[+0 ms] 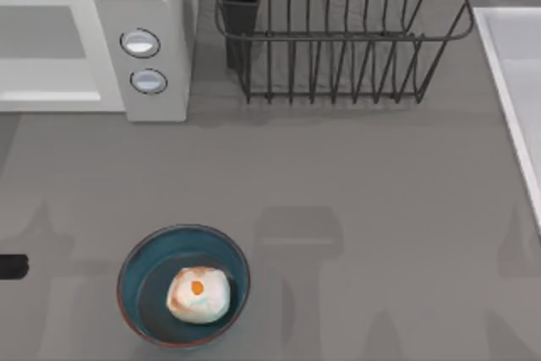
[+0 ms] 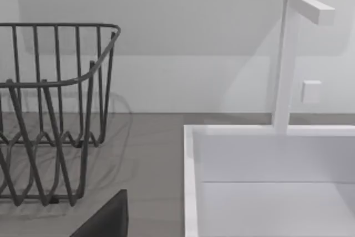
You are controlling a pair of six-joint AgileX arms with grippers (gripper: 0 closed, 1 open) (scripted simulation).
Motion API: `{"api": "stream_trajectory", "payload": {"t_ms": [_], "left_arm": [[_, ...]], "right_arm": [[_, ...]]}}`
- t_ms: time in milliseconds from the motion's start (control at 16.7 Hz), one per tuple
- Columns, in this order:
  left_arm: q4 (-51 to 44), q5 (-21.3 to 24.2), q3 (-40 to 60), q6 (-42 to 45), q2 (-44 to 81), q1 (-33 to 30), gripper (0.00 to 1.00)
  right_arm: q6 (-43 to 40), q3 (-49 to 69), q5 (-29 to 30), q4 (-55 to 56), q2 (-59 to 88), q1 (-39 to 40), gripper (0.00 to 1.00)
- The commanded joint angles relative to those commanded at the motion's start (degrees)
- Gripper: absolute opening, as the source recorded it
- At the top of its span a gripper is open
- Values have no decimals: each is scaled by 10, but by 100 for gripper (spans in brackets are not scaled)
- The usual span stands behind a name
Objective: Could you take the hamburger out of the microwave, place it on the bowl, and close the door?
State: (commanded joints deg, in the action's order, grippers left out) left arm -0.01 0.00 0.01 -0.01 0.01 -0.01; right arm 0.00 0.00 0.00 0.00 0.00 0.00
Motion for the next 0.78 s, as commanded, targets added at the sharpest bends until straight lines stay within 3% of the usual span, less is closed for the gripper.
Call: {"api": "stream_trajectory", "payload": {"t_ms": [540, 780], "left_arm": [[-3, -20, 29, 0, 24, -19, 0], [5, 47, 21, 0, 25, 48, 0]], "right_arm": [[0, 0, 0, 0, 0, 0, 100], [0, 0, 0, 0, 0, 0, 100]]}}
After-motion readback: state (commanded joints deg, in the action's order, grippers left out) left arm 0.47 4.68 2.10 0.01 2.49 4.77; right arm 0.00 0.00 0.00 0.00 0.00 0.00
